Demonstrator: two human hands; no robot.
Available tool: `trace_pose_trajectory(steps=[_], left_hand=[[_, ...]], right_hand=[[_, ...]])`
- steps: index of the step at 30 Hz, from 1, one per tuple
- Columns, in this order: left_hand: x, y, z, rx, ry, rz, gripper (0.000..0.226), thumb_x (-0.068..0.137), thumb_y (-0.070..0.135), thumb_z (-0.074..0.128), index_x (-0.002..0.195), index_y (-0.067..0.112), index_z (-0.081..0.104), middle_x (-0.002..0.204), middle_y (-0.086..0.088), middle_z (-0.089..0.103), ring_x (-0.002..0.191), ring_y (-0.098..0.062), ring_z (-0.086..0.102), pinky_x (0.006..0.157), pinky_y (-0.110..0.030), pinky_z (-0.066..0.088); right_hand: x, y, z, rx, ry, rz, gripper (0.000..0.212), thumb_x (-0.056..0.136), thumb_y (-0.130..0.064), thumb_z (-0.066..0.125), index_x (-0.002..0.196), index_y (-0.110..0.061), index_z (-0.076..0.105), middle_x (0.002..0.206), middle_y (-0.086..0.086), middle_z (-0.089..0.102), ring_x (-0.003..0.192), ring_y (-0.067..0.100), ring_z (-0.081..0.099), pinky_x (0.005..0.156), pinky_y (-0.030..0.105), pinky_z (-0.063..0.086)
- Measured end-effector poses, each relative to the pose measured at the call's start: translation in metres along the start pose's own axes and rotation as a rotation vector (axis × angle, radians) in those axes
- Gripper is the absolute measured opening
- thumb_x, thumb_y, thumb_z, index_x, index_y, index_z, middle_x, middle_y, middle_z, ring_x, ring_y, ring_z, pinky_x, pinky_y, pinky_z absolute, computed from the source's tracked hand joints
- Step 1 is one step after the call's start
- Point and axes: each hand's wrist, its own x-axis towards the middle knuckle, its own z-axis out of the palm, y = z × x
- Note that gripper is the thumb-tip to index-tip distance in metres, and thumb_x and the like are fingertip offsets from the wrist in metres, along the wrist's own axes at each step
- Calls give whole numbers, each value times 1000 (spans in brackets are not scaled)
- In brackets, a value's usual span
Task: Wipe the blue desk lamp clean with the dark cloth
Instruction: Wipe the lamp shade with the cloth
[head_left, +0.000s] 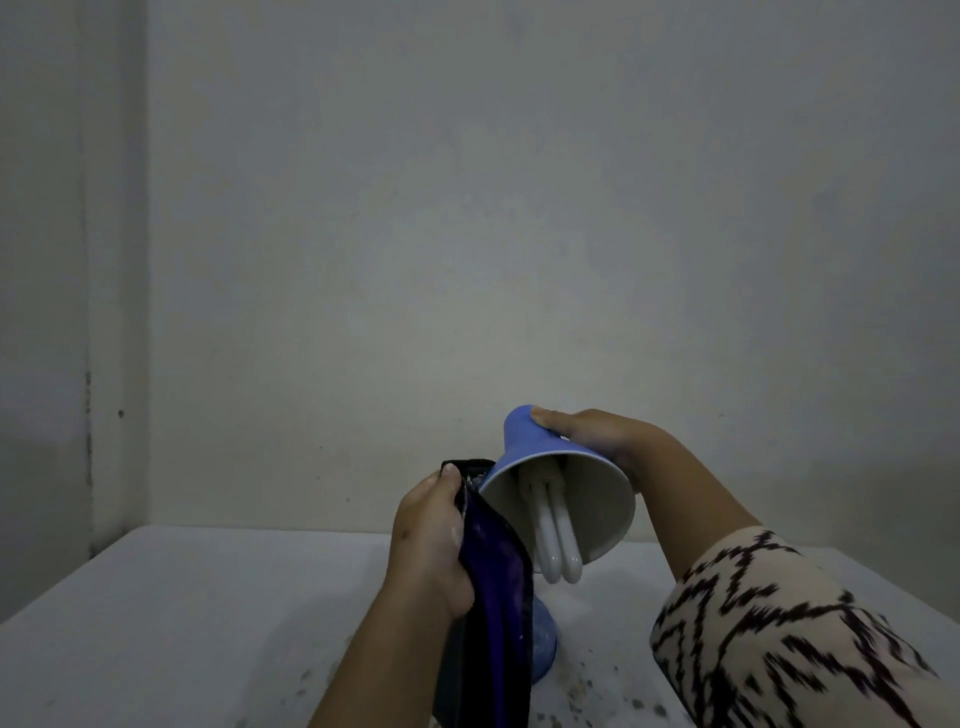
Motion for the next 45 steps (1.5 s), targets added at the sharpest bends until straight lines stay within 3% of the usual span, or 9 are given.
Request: trace_pose_trajectory(steps=[5,7,10,20,25,28,34,41,45], left_hand=[[20,16,-1,27,-13,-75,39,98,32,39,90,3,63,76,-15,63,66,-27,58,57,-31,45],[26,21,0,62,-14,-76,39,99,33,38,96,2,62,78,-15,63,68,-28,58,58,-32,45],[28,24,5,111,-30,-64,38,99,32,39,82,5,61,72,-13,60,63,-26,55,57,-30,43],[-3,-9,-11,136,-86,134,23,93,26,51,96,12,68,88,-15,70,82,-29,63,73,-39,50],[-19,-16,-15,99,-150,186,11,89,14,57,93,13,67,80,-9,69,73,-24,62,61,-30,50],[-24,-18,-17,148,-129,218,20,89,3,54,93,18,66,81,-6,70,72,-23,63,57,-28,51],[-28,-25,-29,130,-40,256,48,81,-19,41,99,17,66,103,-10,70,93,-32,64,71,-36,53],[-38,-30,-37,32,42,154,43,85,-19,35,100,10,63,100,-17,67,82,-36,61,68,-36,52],[-36,-36,-37,26,103,86,39,87,-15,37,110,6,60,107,-22,64,86,-39,60,72,-41,53]], right_hand=[[-1,-2,2,22,-19,29,58,94,-44,41,124,5,47,86,11,61,73,22,58,60,31,45],[-2,-3,3,22,-21,27,58,94,-45,41,124,5,48,82,9,60,73,21,58,59,30,45],[-3,-3,4,13,-13,20,56,95,-43,40,122,5,49,79,8,59,70,19,56,57,28,43],[1,-1,3,-36,21,-10,56,94,-43,40,125,4,48,98,12,57,72,18,56,58,27,43],[2,3,0,-53,41,-31,56,95,-41,38,126,4,47,128,22,53,72,17,54,60,27,43],[4,5,-1,-62,53,-48,55,96,-41,38,126,5,47,131,22,51,72,17,53,70,32,44],[8,7,0,-78,86,-50,56,95,-41,41,125,5,48,130,22,52,89,26,54,81,35,38],[10,10,1,51,107,-32,54,90,-40,51,123,3,51,129,20,54,94,27,53,82,35,39],[6,14,0,124,122,-16,58,91,-43,48,125,3,48,127,19,54,75,20,55,66,32,43]])
